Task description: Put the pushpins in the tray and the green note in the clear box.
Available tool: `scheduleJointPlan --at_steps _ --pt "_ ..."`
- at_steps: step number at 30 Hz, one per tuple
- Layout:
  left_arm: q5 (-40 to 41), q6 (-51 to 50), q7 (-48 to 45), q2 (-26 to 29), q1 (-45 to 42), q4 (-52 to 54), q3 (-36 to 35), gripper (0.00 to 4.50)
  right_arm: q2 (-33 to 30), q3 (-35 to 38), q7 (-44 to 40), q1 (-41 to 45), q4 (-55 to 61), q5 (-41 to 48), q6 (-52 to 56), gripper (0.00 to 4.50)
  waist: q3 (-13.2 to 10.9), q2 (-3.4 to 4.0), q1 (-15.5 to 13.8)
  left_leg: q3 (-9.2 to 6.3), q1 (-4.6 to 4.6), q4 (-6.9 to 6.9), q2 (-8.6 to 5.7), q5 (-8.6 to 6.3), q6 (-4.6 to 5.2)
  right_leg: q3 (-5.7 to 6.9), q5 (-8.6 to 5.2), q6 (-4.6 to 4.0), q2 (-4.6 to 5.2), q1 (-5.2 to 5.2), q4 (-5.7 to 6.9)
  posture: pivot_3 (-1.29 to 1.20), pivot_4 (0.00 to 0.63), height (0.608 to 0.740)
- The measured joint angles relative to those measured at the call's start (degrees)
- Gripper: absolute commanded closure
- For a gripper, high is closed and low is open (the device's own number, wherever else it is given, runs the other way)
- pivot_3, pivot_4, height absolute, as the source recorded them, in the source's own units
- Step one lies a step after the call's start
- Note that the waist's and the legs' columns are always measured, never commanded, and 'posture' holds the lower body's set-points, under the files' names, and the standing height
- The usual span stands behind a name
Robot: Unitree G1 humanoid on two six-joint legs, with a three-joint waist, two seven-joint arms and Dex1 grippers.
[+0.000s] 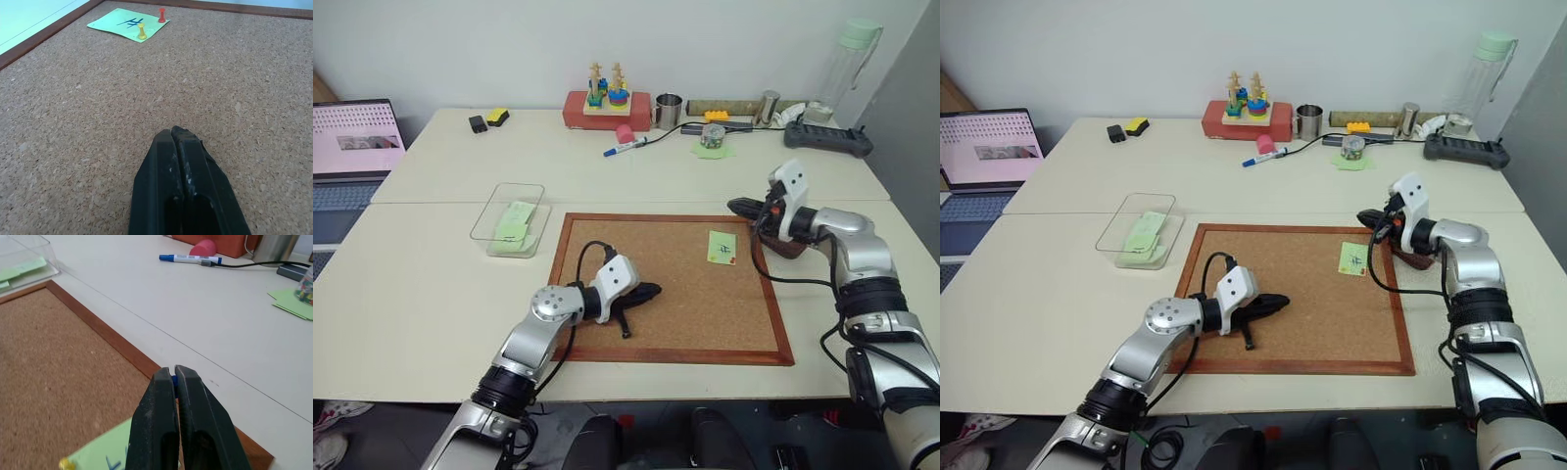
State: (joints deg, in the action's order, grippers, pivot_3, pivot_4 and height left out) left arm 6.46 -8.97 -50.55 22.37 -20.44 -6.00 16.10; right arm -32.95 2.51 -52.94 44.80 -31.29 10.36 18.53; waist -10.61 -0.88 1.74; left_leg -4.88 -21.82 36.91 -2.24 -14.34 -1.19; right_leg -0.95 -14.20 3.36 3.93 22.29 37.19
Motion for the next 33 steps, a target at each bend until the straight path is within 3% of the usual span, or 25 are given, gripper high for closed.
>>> scheduleJointPlan --at_steps 3,11,29,33 --pt "0.0 0.0 -0.1 0.0 0.0 0.0 0.0 4.5 -4.6 1.0 2.0 -2.6 1.8 -0.5 2.1 4.44 0.0 0.04 0.1 0.05 0.02 0.0 0.0 0.0 0.0 -0.01 0.0 0.0 0.0 -0.01 -0.01 0.0 0.15 0.74" --pt "-0.1 0.7 -0.2 -0.1 -0.1 -0.3 0.0 4.5 -7.3 0.7 5.6 -7.8 1.2 -3.9 3.1 4.44 0.1 0.09 0.1 0.2 0.02 0.02 0.0 0.0 0.01 -0.05 -0.01 0.01 -0.01 -0.03 -0.02 0.0 0.15 0.74" --pt "-0.2 0.6 -0.2 0.4 -0.1 0.2 0.3 4.5 -6.5 3.4 9.3 -6.8 0.5 -2.0 3.9 0.75 0.1 0.1 0.1 0.17 0.0 0.0 0.01 0.01 0.01 -0.01 -0.01 0.01 -0.02 -0.03 -0.04 0.0 0.15 0.74" --pt "-0.2 0.6 -0.2 0.4 -0.1 0.2 0.3 4.5 -7.1 3.5 7.8 -6.7 3.9 -0.7 4.8 0.75 0.1 0.1 0.1 0.16 0.0 0.0 0.01 0.0 0.01 0.0 -0.01 0.01 -0.01 -0.03 -0.06 0.0 0.15 0.74"
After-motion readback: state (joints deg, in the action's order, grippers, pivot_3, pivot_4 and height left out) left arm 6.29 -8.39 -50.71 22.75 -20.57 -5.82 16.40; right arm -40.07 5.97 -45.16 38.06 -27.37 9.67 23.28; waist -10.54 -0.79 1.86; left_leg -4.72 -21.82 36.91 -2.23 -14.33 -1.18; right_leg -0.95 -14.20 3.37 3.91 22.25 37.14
